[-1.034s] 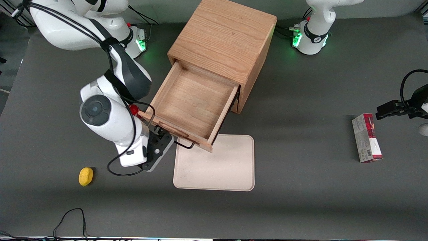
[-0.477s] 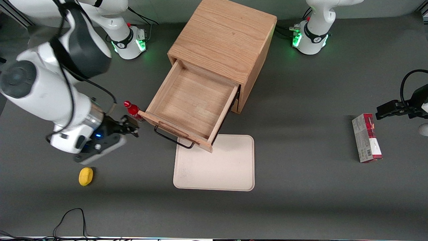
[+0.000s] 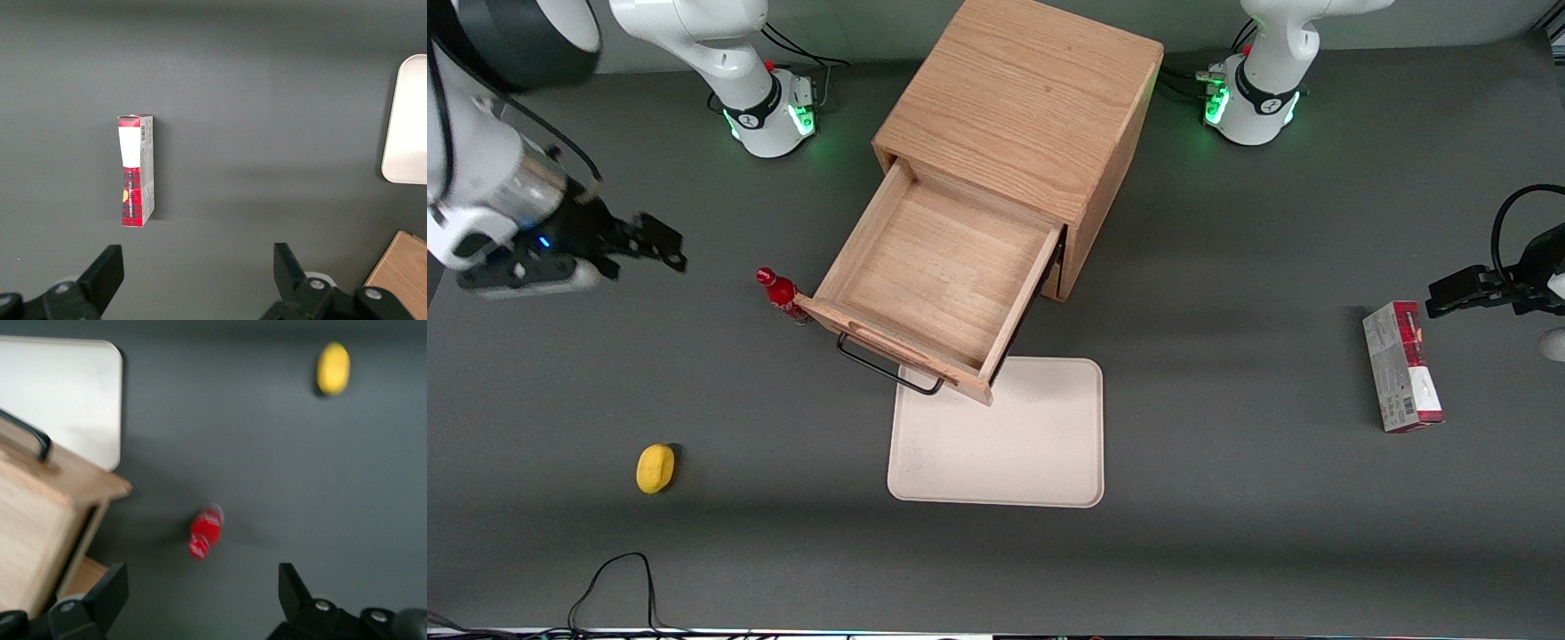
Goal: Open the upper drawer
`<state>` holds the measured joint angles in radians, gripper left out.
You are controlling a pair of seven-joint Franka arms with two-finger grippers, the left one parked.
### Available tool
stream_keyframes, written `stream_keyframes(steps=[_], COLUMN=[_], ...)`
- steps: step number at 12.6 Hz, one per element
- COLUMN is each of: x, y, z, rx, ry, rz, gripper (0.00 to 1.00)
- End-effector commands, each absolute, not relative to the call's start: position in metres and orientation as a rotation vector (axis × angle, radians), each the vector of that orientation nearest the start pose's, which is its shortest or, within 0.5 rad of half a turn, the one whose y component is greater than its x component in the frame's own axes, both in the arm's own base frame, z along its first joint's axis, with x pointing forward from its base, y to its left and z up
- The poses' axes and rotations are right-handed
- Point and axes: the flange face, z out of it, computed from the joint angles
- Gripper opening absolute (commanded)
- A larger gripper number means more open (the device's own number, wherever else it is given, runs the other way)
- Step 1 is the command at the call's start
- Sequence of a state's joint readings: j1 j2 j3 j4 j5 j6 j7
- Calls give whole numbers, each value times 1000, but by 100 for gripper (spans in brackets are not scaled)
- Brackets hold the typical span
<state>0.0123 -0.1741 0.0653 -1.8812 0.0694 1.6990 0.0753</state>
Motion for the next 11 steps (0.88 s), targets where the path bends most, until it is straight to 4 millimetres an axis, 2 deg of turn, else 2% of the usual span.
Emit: stream_keyframes(steps=[1, 4, 7, 11], x=[475, 488, 497, 505], y=[36, 33, 29, 27], z=[587, 602, 595, 597], rx=[-3122, -3147, -3145, -3149], ry=[82, 80, 118, 155], rz=[63, 2, 21, 15], gripper=[100, 100, 100, 100])
